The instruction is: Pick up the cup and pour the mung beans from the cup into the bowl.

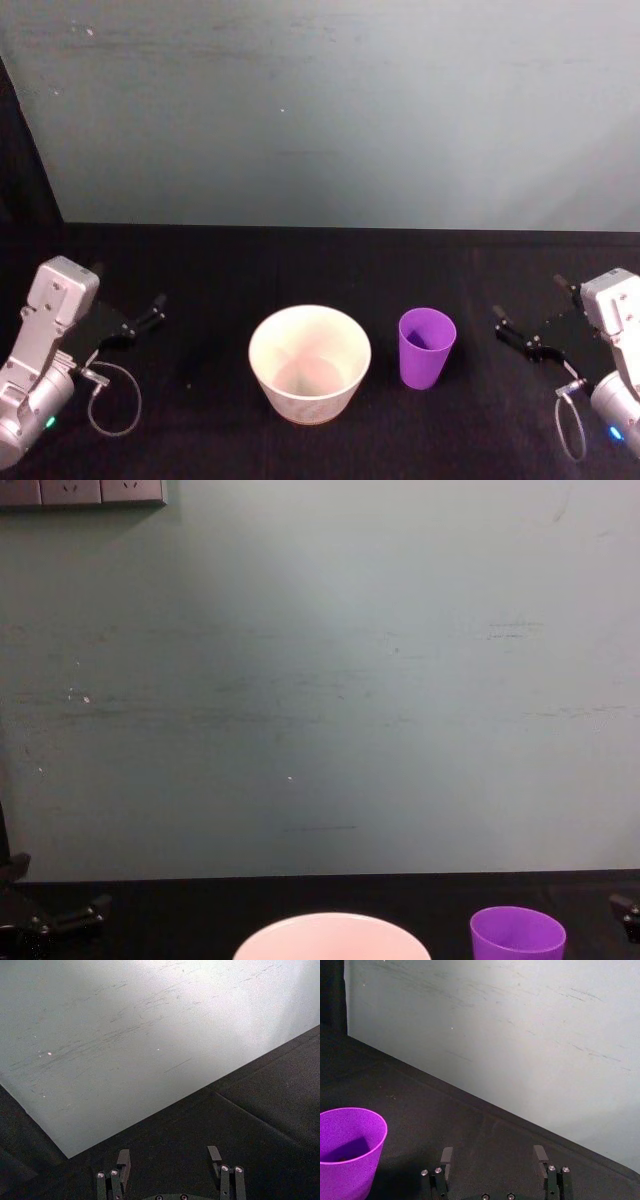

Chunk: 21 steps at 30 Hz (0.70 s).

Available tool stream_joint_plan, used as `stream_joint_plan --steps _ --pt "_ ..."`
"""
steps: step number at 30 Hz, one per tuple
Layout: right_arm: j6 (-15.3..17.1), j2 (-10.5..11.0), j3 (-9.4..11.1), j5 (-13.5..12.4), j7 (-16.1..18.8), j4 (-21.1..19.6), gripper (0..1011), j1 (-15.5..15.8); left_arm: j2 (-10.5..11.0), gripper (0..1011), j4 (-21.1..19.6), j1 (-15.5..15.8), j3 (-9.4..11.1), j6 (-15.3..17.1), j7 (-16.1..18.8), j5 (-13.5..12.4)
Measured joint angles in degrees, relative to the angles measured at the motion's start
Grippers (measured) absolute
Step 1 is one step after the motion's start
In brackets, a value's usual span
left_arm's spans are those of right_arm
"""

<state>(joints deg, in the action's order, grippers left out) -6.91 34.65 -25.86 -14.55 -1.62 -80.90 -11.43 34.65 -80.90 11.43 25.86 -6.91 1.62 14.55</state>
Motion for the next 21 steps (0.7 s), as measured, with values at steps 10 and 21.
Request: stream_joint_plan --steps 10,21 --pt "0.0 0.0 0.0 0.0 0.0 0.0 1004 0.0 0.0 1000 0.0 0.0 0.0 0.0 0.0 0.0" --pt "0.0 0.0 0.0 0.0 0.0 0.0 1004 0.0 0.0 1000 0.0 0.0 0.0 0.0 0.0 0.0"
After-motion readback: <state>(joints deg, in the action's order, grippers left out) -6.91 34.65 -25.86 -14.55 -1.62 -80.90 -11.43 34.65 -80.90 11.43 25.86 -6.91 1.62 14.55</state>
